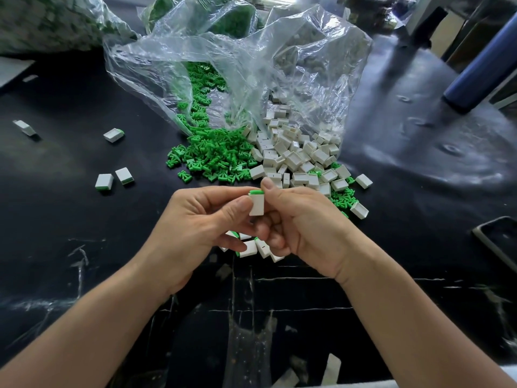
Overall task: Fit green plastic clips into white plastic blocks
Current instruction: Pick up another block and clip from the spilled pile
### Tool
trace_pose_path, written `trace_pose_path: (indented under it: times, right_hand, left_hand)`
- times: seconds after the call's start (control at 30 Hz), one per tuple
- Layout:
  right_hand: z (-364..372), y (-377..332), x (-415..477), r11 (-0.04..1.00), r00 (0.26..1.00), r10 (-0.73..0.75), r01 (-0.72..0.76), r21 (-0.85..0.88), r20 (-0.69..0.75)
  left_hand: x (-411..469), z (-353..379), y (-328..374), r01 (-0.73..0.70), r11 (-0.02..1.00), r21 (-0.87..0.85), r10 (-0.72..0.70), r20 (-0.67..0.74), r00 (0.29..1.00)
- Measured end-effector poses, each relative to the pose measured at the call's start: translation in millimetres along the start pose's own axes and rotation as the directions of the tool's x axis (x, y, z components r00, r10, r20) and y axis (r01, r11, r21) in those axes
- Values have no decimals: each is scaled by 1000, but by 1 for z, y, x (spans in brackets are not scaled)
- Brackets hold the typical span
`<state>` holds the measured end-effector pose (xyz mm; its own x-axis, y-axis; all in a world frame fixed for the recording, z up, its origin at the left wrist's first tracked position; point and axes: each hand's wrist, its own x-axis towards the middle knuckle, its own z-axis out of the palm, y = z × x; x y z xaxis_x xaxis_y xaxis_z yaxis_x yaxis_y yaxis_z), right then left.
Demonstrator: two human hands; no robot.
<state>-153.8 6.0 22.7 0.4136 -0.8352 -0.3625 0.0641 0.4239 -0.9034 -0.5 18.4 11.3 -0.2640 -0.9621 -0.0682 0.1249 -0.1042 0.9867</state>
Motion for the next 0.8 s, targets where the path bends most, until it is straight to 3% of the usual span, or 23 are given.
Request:
trace_pose_path:
  times: [0.17, 0.43, 0.5, 0.6, 0.7, 0.8]
  right_hand:
    - [-1, -1, 0, 1000, 999, -9, 10, -9, 36]
    - [-6, 1, 0, 944, 986, -127, 87, -318, -106]
    - [-8, 0, -1, 916, 975, -173, 106, -388, -141]
    - [-12, -1, -2, 863, 958, -241, 138, -487, -155]
    - [-15, 0, -3, 818, 953, -270, 152, -555, -137]
    - [-15, 2, -2, 753, 969, -230, 115, -647, -96]
  left_hand:
    - [2, 0, 0, 6, 1000, -1, -6, -10, 1000]
    - [4, -4, -1, 17, 997, 74, -13, -55, 998]
    - [9, -7, -4, 4, 986, 169, 30, -197, 980]
    - [19, -23, -9, 0, 912, 409, 189, -420, 888]
    - [24, -37, -8, 41, 804, 593, 317, -484, 816]
    - [26, -40, -9, 64, 741, 668, 358, -475, 804]
